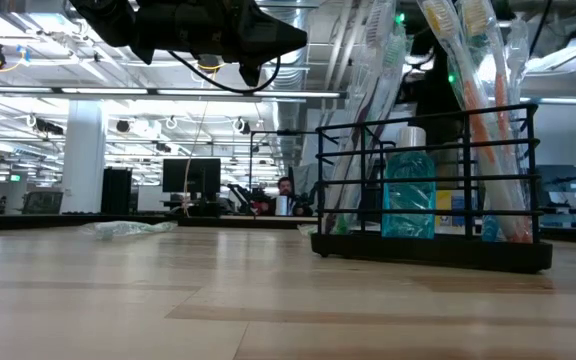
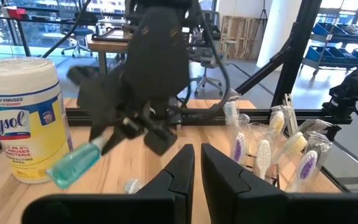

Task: Pick & Place toothbrushing station
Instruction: Put the blue mouthwash into the mesh organizer

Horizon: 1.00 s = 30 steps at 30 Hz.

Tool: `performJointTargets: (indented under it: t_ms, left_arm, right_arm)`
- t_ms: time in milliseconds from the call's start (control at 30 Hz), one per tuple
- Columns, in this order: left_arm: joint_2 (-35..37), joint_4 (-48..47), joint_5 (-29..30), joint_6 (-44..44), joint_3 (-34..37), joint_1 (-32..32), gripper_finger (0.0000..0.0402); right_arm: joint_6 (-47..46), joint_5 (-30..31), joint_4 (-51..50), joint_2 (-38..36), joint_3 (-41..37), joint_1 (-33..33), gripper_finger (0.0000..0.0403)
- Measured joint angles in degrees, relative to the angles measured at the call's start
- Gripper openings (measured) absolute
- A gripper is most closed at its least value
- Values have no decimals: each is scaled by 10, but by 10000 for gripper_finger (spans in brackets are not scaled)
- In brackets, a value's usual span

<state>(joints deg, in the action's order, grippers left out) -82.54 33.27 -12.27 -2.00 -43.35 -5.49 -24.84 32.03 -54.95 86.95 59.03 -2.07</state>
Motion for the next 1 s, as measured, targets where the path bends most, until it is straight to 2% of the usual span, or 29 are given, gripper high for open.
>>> performJointTargets:
  t_ms: [300, 433, 700, 1000]
  left_arm:
    - [0, -2, 0, 0, 0, 0, 21]
    - [0, -2, 0, -2, 0, -2, 21]
    - [0, -3, -1, -81, 0, -23, 21]
    - [0, -1, -113, -181, 0, -64, 27]
  right_arm:
    - [22, 66, -127, 0, 112, 59, 84]
    - [42, 76, -168, -1, 166, 95, 84]
    - [107, 125, -200, -1, 246, 176, 84]
    - [208, 161, -170, 5, 258, 230, 84]
